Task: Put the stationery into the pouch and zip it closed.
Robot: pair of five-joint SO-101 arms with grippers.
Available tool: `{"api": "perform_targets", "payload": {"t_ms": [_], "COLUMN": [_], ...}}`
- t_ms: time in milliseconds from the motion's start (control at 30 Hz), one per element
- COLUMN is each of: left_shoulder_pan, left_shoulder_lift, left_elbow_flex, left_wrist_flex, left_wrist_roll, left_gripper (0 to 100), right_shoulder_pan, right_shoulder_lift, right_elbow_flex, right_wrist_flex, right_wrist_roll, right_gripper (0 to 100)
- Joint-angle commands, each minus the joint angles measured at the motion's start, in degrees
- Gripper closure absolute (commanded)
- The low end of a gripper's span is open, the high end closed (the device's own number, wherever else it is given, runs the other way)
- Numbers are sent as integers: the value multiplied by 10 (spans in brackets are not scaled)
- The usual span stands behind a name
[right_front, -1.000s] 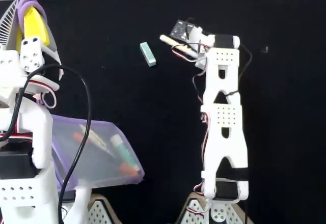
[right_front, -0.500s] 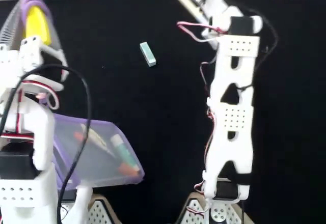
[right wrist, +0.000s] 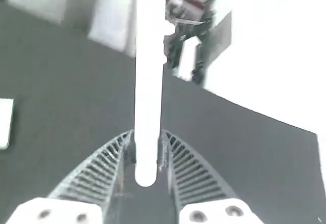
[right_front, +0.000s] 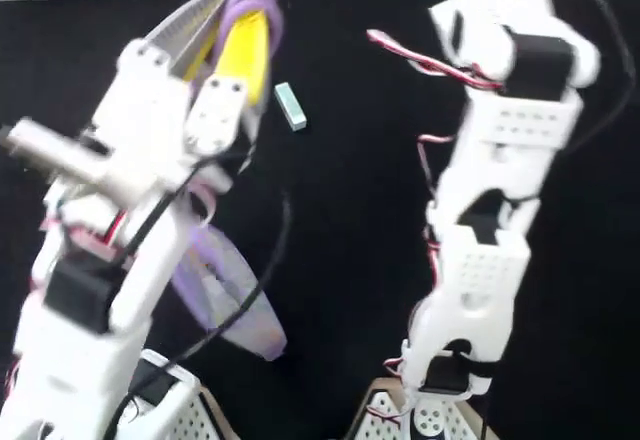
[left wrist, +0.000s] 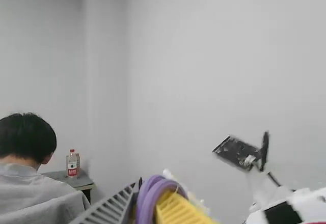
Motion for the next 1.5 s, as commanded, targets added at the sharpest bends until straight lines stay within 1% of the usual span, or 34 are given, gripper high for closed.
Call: {"api": "perform_targets", "payload": {"t_ms": [0, 67, 100, 200, 300, 367, 433, 533, 633, 667, 733, 767, 833, 900, 933, 1033, 1200, 1267, 1333, 1467], "left_shoulder_pan": [15, 11, 11, 11, 5, -31, -68, -129, -176, -182, -181, -181, -181, -181, -181, -181, -180, -180, -181, -184], "left_shoulder_lift": [122, 167, 179, 183, 183, 178, 159, 112, 50, 31, 1, -12, -26, -34, -35, -40, -41, -41, -48, -101], "left_elbow_flex": [-120, -172, -203, -269, -311, -330, -336, -327, -299, -288, -262, -247, -216, -182, -164, -112, -63, -58, -55, -31], "left_wrist_flex": [-8, 17, 41, 111, 138, 151, 159, 158, 155, 154, 154, 153, 145, 124, 111, 81, 53, 56, 57, 56], "left_wrist_roll": [-24, -18, -18, -16, 14, 29, 55, 101, 125, 127, 127, 127, 127, 127, 127, 127, 130, 130, 127, 127], "left_gripper": [970, 970, 970, 970, 970, 971, 971, 970, 970, 970, 970, 970, 970, 970, 970, 970, 970, 970, 970, 970], "right_shoulder_pan": [45, 63, 72, 95, 101, 100, 100, 100, 94, 78, 16, -26, -135, -233, -263, -323, -433, -453, -456, -469], "right_shoulder_lift": [-100, -131, -147, -198, -257, -303, -352, -425, -509, -539, -606, -641, -713, -778, -808, -901, -1056, -1114, -1171, -1288], "right_elbow_flex": [-22, -22, -22, -22, -22, -22, -22, -5, 75, 116, 203, 252, 347, 436, 487, 638, 896, 1006, 1120, 1312], "right_wrist_flex": [19, 19, 19, 19, 19, 19, 19, 20, 20, 20, 19, 19, 16, -1, -21, -91, -215, -280, -356, -512], "right_wrist_roll": [-26, -27, -25, -23, -1, 18, 18, -29, -130, -163, -215, -235, -269, -287, -273, -235, -201, -192, -193, -194], "right_gripper": [987, 987, 987, 987, 987, 987, 987, 987, 987, 987, 987, 987, 987, 987, 987, 987, 987, 987, 987, 987]}}
